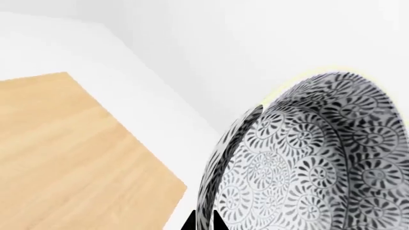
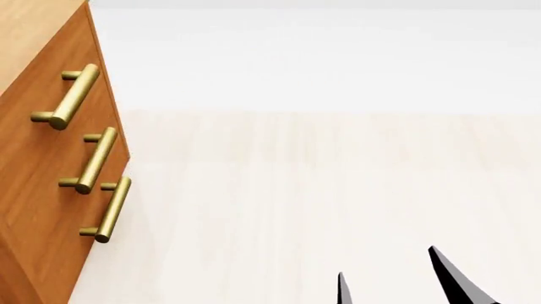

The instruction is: Put the bowl on top of the cabinet.

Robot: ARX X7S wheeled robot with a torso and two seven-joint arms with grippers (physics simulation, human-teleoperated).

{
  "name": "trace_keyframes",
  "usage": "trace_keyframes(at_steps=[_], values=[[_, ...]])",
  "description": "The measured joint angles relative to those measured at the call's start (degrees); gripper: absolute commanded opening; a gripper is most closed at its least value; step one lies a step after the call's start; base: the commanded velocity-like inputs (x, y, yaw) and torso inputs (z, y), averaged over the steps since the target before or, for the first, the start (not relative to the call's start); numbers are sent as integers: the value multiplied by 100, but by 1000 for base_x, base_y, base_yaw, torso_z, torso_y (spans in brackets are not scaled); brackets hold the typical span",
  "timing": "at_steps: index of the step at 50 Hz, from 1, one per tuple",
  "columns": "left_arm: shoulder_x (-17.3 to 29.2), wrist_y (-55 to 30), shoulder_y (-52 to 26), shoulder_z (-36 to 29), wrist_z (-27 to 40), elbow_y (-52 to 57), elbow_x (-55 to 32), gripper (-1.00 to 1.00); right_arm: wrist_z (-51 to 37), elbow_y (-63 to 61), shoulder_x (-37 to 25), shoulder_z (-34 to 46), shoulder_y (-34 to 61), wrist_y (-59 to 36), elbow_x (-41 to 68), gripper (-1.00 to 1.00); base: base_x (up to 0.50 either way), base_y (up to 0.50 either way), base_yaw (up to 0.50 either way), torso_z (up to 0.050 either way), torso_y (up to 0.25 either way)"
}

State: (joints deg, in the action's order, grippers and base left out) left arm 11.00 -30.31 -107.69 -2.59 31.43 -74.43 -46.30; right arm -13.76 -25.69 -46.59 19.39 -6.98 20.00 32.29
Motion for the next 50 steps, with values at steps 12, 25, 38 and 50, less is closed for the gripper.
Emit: trace_keyframes(at_steps=[12, 25, 38, 50], values=[[-10, 259, 36, 894, 706, -58, 459, -100, 7, 50, 22, -16, -64, 69, -16, 100, 0, 0, 0, 0, 0], [31, 627, 106, 1594, 1501, -5, 752, -100, 58, 169, 61, -49, -163, 218, 13, 100, 0, 0, 0, 0, 1], [117, 602, 377, 1924, 2513, 590, 830, -100, 110, 256, 102, -47, -188, 287, 39, 100, 0, 0, 0, 1, 0], [172, 507, 404, 2035, 3124, 905, 878, -100, 155, 326, 137, -48, -212, 351, 52, 100, 0, 0, 0, 0, 1]])
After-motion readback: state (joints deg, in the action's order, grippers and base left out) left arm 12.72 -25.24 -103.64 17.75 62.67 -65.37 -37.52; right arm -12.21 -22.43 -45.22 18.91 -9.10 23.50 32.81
